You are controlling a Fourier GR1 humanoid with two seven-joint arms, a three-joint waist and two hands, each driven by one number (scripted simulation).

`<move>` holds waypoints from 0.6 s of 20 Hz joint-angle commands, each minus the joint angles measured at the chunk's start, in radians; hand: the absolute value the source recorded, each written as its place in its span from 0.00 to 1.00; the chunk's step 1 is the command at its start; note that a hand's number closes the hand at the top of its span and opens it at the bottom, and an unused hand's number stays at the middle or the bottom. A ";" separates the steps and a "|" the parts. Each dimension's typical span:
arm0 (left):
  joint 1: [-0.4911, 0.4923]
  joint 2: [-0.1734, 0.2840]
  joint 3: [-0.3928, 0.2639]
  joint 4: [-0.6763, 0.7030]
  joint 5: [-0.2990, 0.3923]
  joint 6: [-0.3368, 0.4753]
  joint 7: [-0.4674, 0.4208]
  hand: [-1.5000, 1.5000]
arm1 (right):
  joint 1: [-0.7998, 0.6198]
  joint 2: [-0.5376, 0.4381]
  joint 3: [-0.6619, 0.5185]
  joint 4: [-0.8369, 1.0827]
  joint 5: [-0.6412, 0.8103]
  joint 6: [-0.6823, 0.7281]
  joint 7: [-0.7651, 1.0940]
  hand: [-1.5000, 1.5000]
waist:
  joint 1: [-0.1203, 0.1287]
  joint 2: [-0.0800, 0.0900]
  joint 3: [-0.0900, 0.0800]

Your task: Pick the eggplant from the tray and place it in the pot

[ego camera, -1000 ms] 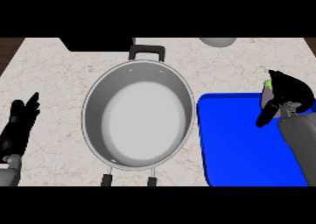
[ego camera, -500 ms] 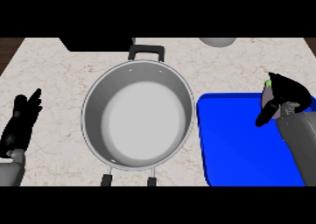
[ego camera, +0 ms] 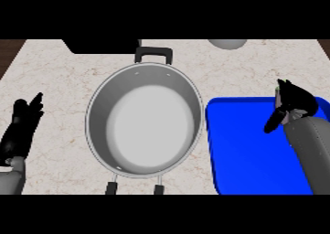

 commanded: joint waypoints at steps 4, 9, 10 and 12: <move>-0.039 -0.044 0.003 0.057 -0.052 0.008 -0.017 0.50 | -0.025 -0.005 0.000 0.067 0.040 -0.072 -0.125 1.00 | -0.003 0.002 0.001; -0.034 -0.022 0.052 0.070 -0.023 -0.041 -0.036 0.50 | -0.034 -0.031 0.028 0.071 0.116 -0.111 -0.153 1.00 | -0.004 0.001 0.001; 0.028 -0.010 0.057 0.020 -0.019 -0.055 -0.058 0.50 | -0.023 -0.052 0.029 0.053 0.122 -0.109 -0.170 1.00 | -0.002 0.000 0.001; 0.016 -0.062 0.023 0.031 -0.068 0.004 -0.050 0.50 | -0.104 -0.045 0.027 0.126 0.151 -0.139 -0.179 1.00 | 0.003 0.002 0.001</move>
